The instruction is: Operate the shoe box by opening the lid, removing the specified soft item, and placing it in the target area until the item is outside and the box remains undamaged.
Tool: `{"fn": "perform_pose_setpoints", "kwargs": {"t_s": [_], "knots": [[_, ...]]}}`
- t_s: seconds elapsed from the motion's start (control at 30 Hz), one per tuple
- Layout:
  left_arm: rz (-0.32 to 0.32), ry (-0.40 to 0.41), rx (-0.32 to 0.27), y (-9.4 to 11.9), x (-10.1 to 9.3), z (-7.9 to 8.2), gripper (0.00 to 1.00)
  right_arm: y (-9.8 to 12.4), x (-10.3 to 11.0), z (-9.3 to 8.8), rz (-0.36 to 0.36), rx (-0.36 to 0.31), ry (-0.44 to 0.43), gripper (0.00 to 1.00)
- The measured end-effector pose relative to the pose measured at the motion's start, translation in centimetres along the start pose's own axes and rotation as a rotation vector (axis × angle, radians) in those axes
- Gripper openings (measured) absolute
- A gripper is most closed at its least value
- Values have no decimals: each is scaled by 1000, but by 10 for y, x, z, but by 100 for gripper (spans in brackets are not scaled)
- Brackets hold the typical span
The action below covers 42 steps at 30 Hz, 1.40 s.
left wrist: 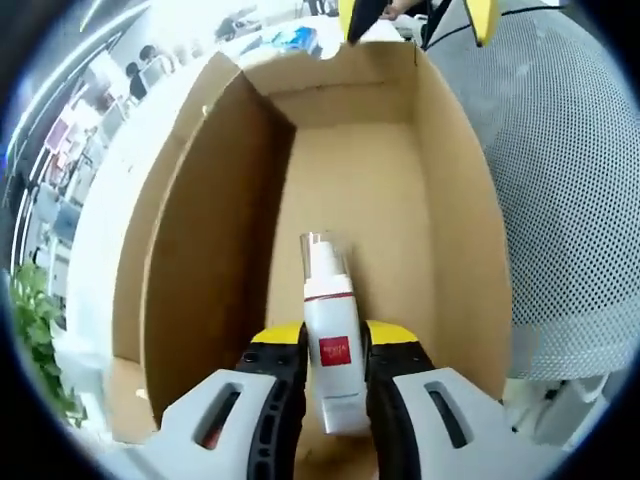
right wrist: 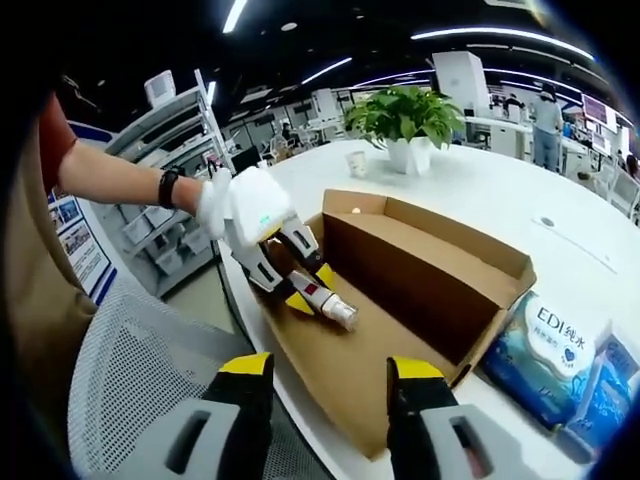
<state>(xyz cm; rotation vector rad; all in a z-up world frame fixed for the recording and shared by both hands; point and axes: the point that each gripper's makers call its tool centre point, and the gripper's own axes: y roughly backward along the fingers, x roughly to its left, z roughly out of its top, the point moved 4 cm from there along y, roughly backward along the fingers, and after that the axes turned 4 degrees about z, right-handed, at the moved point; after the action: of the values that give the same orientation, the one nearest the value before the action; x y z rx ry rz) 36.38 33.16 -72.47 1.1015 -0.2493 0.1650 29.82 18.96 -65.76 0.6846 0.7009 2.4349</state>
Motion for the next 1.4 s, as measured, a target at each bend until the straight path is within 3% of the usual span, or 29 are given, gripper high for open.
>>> {"fn": "perform_pose_setpoints", "kwargs": {"t_s": [0.23,0.47,0.8,1.07,1.17,1.23,1.4], "knots": [[58,-70,-55,14,3,29,20,-11,-7,6,20,-10,-72,42],[75,-142,-89,25,1,50,20,-13,-17,11,43,-31,-140,43],[95,-169,-146,36,1,75,20,-18,-23,12,115,-97,-330,48],[83,-156,-176,36,1,86,20,-25,-27,17,162,-129,-432,49],[74,-160,-154,33,0,85,20,-29,-19,19,221,-128,-483,45],[81,-182,-159,32,1,85,20,-30,-22,17,195,-119,-456,41],[77,-174,-157,33,-1,82,20,-27,-24,15,204,-131,-498,31]]}}
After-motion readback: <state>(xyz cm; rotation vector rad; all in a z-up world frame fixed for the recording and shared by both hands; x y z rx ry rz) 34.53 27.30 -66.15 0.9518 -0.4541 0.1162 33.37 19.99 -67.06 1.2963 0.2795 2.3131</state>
